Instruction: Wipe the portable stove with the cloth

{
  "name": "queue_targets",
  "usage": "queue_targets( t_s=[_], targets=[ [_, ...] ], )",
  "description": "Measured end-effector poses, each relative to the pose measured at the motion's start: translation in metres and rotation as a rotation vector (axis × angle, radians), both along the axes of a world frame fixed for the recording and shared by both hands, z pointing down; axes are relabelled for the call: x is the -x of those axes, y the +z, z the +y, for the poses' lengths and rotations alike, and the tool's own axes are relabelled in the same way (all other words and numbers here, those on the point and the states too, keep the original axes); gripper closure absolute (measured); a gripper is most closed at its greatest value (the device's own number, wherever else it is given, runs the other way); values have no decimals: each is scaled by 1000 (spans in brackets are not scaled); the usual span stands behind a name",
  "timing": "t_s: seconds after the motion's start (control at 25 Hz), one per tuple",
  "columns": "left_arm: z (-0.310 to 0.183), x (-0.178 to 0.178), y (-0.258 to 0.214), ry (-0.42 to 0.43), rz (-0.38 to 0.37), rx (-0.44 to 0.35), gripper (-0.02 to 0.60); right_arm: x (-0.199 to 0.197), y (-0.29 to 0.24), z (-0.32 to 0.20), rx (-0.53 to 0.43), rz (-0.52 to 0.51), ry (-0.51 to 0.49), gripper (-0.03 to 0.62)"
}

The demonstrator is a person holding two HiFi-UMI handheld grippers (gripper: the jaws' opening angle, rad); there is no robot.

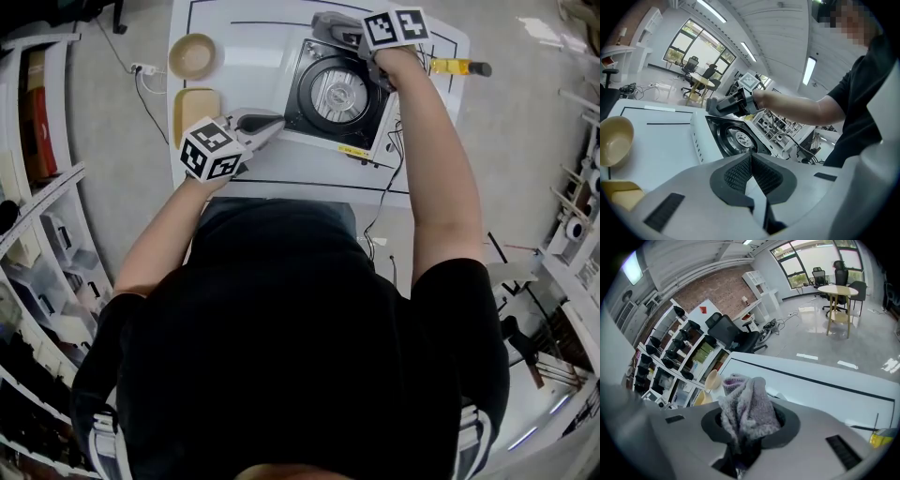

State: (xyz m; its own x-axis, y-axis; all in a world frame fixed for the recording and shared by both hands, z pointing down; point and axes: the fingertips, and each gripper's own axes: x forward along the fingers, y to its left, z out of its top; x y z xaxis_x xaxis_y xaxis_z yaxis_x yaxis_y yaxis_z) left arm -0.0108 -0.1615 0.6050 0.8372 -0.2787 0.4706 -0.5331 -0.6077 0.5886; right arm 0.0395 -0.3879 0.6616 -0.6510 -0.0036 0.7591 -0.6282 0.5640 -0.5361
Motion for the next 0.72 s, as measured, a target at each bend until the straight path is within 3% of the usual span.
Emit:
queue_targets(
  t_s=[0.72],
  targets=[
    [-10,-41,20,90,-23,31,557,-149,0,9,-18,121,132,480]
  ],
)
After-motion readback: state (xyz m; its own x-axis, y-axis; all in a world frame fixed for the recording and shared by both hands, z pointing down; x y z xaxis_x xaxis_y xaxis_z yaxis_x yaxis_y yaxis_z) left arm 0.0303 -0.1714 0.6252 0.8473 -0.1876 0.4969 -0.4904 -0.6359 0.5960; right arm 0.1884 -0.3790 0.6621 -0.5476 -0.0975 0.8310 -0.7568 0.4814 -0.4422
